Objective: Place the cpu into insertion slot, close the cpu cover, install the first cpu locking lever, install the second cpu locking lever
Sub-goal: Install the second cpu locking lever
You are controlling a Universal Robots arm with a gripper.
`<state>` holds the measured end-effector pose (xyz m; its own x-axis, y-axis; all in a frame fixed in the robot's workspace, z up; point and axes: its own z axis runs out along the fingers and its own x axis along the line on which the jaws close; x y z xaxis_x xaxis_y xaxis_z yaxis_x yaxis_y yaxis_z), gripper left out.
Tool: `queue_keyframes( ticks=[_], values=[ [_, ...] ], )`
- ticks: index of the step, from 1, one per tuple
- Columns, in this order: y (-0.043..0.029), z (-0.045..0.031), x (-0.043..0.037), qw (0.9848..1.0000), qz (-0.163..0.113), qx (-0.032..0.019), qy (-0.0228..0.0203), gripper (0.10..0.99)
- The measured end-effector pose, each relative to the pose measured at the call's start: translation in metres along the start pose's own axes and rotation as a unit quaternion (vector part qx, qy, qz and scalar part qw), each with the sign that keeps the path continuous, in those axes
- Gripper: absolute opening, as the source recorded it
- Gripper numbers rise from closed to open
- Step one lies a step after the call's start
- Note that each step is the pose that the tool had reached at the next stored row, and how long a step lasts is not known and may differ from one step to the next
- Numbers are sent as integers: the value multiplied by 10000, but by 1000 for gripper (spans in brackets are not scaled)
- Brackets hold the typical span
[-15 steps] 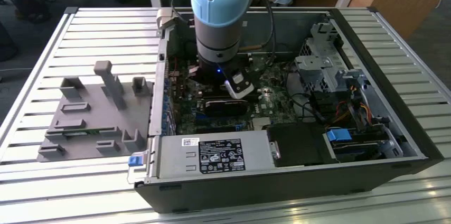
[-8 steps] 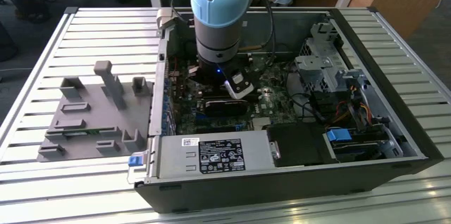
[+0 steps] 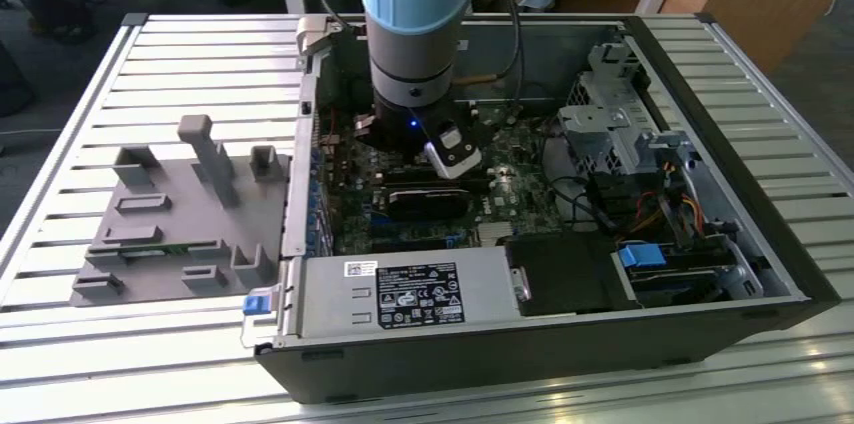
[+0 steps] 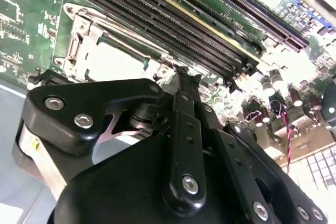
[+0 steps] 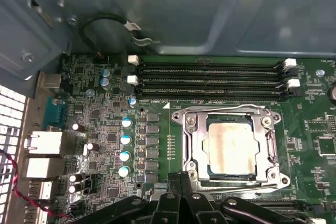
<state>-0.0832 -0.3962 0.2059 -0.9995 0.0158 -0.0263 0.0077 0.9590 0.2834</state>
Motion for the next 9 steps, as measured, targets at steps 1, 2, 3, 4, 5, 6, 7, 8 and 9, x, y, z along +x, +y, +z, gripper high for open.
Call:
queue_keyframes(
  ticks=[1,2,3,4,5,6,7,8,9],
  values=[
    [4,-13,0,10000,0,0,0,106],
    [8,-28,-1,10000,0,0,0,106],
    [13,-46,-1,10000,0,0,0,106],
    [18,-62,-2,10000,0,0,0,106],
    [23,-79,-2,10000,0,0,0,106],
    [28,-96,-3,10000,0,0,0,106],
    [32,-110,-3,10000,0,0,0,106],
    [35,-119,-3,10000,0,0,0,106],
    [37,-126,-4,10000,0,0,0,106]
  ],
)
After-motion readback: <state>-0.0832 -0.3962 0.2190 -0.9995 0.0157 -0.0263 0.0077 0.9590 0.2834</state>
